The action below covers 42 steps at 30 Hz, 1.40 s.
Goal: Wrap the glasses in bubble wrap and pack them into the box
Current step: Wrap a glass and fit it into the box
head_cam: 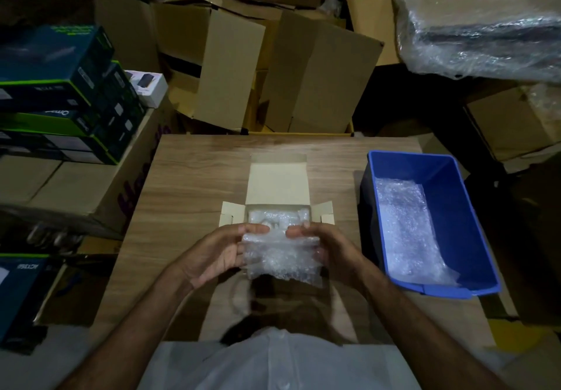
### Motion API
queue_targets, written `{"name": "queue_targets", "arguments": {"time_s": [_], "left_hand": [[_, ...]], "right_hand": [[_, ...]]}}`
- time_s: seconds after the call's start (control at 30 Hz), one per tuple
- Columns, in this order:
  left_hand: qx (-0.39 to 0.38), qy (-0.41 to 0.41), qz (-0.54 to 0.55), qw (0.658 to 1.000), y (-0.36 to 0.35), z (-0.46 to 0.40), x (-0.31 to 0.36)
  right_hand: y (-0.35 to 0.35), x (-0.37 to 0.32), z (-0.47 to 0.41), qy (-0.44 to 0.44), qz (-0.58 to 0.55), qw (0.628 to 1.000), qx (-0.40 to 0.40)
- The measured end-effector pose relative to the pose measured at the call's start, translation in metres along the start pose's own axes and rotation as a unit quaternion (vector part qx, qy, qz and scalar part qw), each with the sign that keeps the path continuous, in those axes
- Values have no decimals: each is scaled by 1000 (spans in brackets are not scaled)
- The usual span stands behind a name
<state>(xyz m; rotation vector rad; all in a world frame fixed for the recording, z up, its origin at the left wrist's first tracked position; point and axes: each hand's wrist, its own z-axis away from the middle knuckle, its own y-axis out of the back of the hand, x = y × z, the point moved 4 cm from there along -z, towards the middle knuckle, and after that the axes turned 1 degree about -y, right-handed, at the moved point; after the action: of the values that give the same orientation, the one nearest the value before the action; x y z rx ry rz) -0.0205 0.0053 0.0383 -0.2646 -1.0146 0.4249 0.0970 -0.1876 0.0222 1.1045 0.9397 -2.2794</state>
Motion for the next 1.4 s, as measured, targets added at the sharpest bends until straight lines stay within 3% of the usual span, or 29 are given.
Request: {"name": "queue_targets", "arguments": {"time_s": [0.17, 0.27, 0.4, 0.63, 0.73, 0.9, 1.0, 1.1, 1.2, 1.4], "left_hand": [[107, -74, -145, 981, -4, -7, 6], [106, -99, -160, 976, -1, -12, 4], [94, -123, -293, 944, 3, -20, -3], [15, 7, -109, 994, 17, -28, -11], [25, -8, -175, 984, 23, -45, -6], [68, -116, -430, 893, 32, -90, 14], [75, -169, -555, 811, 32, -120, 18], [85, -210, -653, 723, 28, -141, 17], [48, -227, -716, 658, 31, -153, 7], [-15, -213, -778, 591, 36, -150, -2]], "right_hand": [[-1, 4, -7, 100, 107, 988, 53], [-1, 7, -9, 147, 163, 973, 67], [0, 14, -12, 142, 171, 974, 41], [13, 40, -20, 68, 114, 986, 103], [11, 42, -20, 116, 155, 970, 146], [0, 49, -26, 178, 286, 910, 242], [-2, 61, -38, 177, 354, 877, 272], [-6, 71, -49, 164, 433, 848, 259], [-14, 75, -53, 139, 488, 835, 213], [-24, 81, -56, 150, 570, 791, 161]]}}
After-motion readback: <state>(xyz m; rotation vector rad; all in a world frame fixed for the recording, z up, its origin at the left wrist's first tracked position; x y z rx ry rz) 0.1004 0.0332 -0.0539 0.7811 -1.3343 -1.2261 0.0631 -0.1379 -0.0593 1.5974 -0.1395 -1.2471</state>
